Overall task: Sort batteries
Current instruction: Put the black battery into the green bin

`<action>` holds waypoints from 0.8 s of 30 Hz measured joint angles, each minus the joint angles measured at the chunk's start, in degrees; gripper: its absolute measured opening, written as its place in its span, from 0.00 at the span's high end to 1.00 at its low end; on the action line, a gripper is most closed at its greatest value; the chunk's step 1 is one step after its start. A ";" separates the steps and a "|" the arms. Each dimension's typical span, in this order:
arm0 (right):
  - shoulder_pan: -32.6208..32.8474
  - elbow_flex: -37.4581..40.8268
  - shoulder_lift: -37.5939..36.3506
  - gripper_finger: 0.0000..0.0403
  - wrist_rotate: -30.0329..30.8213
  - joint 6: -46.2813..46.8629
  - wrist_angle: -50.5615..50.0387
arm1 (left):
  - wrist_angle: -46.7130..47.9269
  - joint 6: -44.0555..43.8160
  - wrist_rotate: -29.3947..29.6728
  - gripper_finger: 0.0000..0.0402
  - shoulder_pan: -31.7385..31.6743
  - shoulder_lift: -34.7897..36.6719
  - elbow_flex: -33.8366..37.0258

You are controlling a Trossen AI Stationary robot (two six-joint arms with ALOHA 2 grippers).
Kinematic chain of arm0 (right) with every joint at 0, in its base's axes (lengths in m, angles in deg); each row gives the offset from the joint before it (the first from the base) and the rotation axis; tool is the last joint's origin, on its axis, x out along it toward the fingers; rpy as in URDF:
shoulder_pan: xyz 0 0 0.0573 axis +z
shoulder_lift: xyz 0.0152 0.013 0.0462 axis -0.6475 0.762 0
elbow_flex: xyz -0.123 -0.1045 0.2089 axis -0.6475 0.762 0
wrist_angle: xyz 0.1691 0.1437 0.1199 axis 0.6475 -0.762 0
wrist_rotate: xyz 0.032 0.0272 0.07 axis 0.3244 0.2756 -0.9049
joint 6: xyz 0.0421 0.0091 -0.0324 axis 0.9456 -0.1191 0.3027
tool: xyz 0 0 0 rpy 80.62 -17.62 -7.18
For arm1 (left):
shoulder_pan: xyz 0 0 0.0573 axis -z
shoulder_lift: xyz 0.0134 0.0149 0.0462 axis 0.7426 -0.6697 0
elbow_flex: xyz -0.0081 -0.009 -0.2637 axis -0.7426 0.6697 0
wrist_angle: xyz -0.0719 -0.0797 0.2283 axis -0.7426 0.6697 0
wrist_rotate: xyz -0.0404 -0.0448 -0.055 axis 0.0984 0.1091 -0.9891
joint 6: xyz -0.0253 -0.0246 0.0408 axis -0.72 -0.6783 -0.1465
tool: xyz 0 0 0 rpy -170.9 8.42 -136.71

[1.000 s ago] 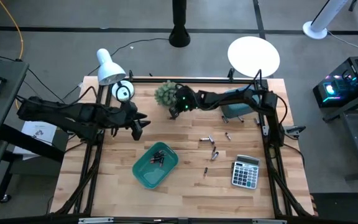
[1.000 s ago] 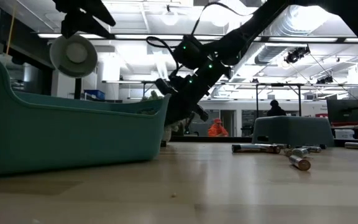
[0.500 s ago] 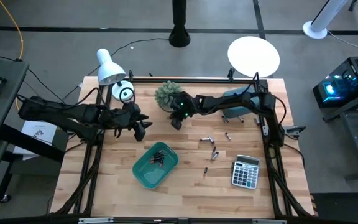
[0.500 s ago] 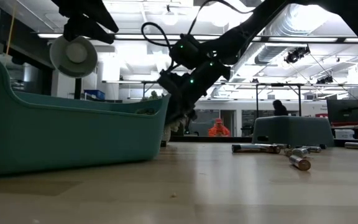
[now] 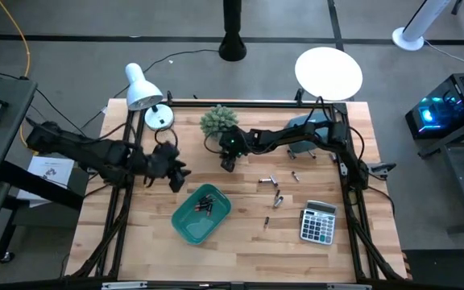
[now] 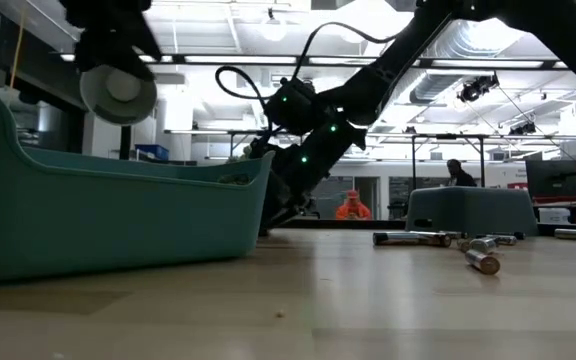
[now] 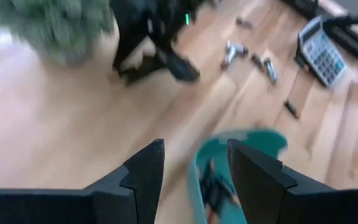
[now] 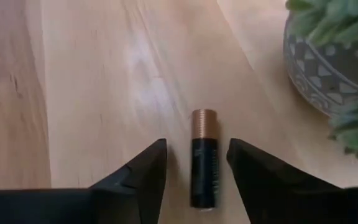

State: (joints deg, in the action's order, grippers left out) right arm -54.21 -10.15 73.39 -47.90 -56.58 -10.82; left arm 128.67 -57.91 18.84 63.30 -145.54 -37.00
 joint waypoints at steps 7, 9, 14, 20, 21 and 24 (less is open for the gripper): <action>1.54 -0.15 -0.27 0.91 2.55 -0.28 -5.14 | 2.08 -19.60 -2.41 0.58 14.65 -3.62 0.00; 2.19 -0.06 -1.15 0.93 1.60 -0.44 -7.54 | 1.38 -27.15 -3.97 0.58 20.58 -6.09 0.00; 3.66 0.45 -5.27 0.93 -0.49 -4.11 -14.07 | -2.12 -47.54 -8.17 0.58 37.63 -14.12 0.00; 5.28 0.60 -13.23 0.93 -10.20 -4.24 -14.57 | -12.36 -68.64 -7.13 0.58 49.89 -23.77 0.00; 5.82 0.37 -14.17 0.93 -12.24 -4.34 -13.51 | -12.94 -70.53 -6.92 0.59 50.45 -25.41 0.00; 8.79 0.46 -15.03 0.93 -18.08 -4.71 -13.06 | -12.95 -72.85 -6.85 0.60 49.31 -30.17 0.00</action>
State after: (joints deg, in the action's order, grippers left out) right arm -45.43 -9.68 58.36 -65.98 -61.29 -23.88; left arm 115.72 -130.76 11.99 112.61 -175.71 -37.00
